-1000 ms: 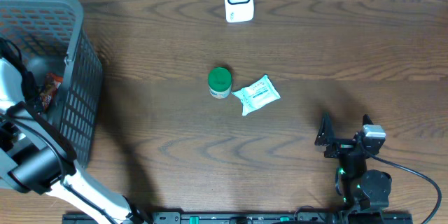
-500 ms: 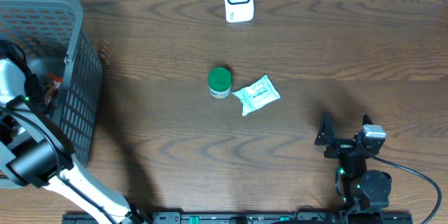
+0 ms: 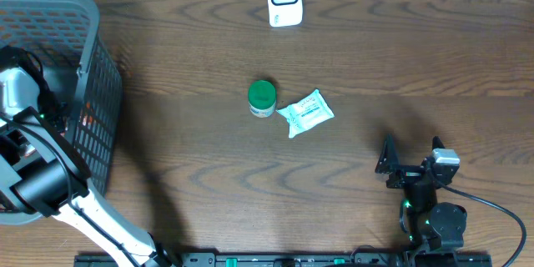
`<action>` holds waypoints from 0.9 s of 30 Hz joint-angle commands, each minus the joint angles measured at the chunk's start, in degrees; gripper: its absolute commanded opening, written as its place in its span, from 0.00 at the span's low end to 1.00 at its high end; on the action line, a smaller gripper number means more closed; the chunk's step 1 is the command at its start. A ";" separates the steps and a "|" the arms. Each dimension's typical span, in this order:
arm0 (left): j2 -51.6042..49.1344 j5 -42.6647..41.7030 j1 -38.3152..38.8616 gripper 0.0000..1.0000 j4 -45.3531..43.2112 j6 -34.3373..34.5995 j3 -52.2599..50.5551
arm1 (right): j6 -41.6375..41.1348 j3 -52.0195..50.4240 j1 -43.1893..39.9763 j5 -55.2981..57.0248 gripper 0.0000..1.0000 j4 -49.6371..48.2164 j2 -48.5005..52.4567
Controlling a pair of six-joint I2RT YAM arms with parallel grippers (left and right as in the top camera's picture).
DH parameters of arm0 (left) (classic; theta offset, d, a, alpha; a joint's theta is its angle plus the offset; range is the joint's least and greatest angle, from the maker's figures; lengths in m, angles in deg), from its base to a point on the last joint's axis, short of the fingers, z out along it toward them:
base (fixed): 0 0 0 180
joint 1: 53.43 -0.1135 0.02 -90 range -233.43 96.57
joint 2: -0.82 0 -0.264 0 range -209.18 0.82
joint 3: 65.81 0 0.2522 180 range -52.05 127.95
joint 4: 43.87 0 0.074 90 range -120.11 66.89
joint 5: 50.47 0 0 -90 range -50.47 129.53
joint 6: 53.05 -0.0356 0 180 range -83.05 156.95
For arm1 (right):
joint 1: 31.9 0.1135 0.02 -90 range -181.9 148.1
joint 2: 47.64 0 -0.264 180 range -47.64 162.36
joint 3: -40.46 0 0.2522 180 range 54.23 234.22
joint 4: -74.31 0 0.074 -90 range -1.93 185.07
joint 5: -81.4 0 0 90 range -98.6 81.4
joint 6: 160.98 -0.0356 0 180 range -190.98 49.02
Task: Scan the item barcode
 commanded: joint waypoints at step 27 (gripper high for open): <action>34.25 -2.69 0.26 0.07 5.25 -13.14 0.04 | -0.72 -0.09 0.52 0.50 0.99 0.17 -0.22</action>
